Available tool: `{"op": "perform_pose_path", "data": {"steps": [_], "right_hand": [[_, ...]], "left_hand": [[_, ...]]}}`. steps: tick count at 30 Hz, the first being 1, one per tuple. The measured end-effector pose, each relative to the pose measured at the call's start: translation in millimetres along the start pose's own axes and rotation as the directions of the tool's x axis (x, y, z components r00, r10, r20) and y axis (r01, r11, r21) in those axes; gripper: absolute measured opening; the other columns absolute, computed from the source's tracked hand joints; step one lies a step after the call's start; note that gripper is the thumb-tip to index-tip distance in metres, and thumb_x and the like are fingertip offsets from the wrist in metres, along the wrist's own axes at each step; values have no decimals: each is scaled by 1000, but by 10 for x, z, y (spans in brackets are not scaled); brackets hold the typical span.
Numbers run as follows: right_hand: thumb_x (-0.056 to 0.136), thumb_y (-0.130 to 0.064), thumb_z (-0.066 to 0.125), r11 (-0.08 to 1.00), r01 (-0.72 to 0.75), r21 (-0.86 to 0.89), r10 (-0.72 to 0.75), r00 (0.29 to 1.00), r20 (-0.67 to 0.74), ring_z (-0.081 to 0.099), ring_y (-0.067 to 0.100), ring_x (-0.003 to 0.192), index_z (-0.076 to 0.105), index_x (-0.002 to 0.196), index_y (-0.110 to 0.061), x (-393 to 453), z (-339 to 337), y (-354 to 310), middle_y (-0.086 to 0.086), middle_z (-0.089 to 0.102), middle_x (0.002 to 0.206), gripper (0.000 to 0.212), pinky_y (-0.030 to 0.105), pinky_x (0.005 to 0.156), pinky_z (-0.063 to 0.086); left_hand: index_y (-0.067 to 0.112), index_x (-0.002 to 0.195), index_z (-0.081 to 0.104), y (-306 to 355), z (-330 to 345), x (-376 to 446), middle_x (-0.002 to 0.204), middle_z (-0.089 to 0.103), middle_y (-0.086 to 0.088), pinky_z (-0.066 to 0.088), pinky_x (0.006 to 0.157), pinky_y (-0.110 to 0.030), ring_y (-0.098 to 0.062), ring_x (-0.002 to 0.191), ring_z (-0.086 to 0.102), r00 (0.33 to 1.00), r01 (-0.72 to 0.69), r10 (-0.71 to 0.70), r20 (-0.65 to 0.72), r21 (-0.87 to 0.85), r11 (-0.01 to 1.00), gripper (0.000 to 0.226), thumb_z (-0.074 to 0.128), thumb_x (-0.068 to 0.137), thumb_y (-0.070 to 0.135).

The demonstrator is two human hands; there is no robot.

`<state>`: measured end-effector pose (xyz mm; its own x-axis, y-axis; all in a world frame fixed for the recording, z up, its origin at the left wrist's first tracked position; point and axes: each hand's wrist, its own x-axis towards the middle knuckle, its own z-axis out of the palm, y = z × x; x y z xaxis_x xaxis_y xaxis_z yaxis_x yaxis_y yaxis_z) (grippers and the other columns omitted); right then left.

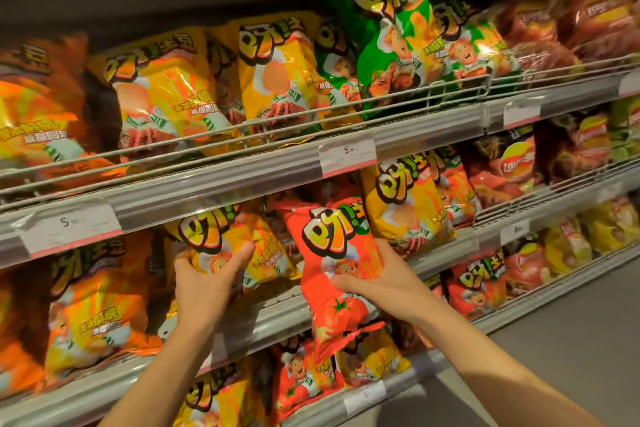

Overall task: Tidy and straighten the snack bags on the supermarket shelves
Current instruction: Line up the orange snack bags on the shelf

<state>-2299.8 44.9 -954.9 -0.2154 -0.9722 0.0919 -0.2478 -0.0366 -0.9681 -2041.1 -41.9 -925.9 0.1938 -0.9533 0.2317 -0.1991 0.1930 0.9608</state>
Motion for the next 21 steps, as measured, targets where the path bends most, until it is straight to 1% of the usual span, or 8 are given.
{"op": "perform_pose_path", "data": {"steps": [3, 6, 9, 11, 13, 14, 18, 21], "right_hand": [[57, -65, 90, 1000, 14, -4, -14, 1000, 1, 61, -4, 116, 45, 138, -45, -119, -6, 72, -25, 64, 128, 95, 29, 98, 50], [57, -65, 89, 997, 69, -26, -69, 998, -10, 61, -13, 108, 47, 131, -52, -264, -57, 93, -33, 65, 120, 86, 22, 92, 49], [59, -65, 89, 993, 112, -41, -113, 994, -11, 59, -9, 116, 43, 135, -54, -397, -97, 113, -31, 64, 125, 89, 32, 102, 48], [58, -69, 88, 988, 143, -66, -144, 990, -8, 55, -11, 121, 39, 137, -57, -457, -120, 127, -33, 61, 129, 93, 31, 103, 45], [57, -72, 87, 984, 153, -94, -154, 988, -3, 52, -14, 122, 36, 139, -60, -495, -150, 120, -35, 58, 131, 97, 28, 103, 44], [58, -70, 87, 984, 152, -89, -152, 988, 5, 54, -11, 123, 36, 140, -58, -506, -166, 115, -33, 59, 132, 97, 31, 105, 45], [63, -66, 88, 987, 142, -70, -141, 990, 18, 58, -3, 124, 40, 142, -51, -526, -202, 115, -27, 63, 132, 93, 41, 109, 46], [60, -70, 87, 988, 130, -78, -129, 991, 19, 57, -2, 126, 39, 142, -54, -541, -196, 139, -28, 61, 134, 96, 43, 109, 46]], "left_hand": [[18, 128, 45, 24, 59, -12, 122, 60, -5, 50, 98, -54, -27, 113, 59, 1000, -6, 6, 21, 33, 999, 113, 85, 40, 76], [17, 125, 42, 37, 214, -17, 118, 58, -3, 49, 98, -49, -25, 111, 57, 1000, 6, -7, 21, 44, 999, 105, 87, 46, 70], [23, 121, 37, 54, 410, -13, 119, 57, -1, 48, 97, -46, -24, 112, 57, 999, -14, 11, 52, 55, 998, 90, 89, 58, 60], [19, 124, 38, 53, 533, 1, 120, 62, -8, 51, 95, -48, -27, 111, 61, 996, -19, 13, 89, 72, 997, 84, 90, 65, 49], [18, 121, 39, 55, 626, 6, 113, 64, -8, 53, 87, -44, -28, 107, 63, 994, -36, 24, 107, 116, 993, 71, 87, 71, 33], [16, 122, 40, 54, 663, 8, 113, 63, -8, 52, 86, -43, -28, 108, 62, 993, -46, 32, 111, 131, 990, 69, 86, 72, 28], [9, 129, 40, 48, 784, 6, 126, 56, -12, 46, 101, -52, -32, 120, 53, 991, -47, 24, 131, 173, 984, 72, 83, 73, 23], [8, 128, 41, 32, 816, 0, 127, 54, -14, 45, 102, -54, -34, 122, 50, 990, -40, 11, 138, 211, 977, 66, 78, 76, 23]]}}
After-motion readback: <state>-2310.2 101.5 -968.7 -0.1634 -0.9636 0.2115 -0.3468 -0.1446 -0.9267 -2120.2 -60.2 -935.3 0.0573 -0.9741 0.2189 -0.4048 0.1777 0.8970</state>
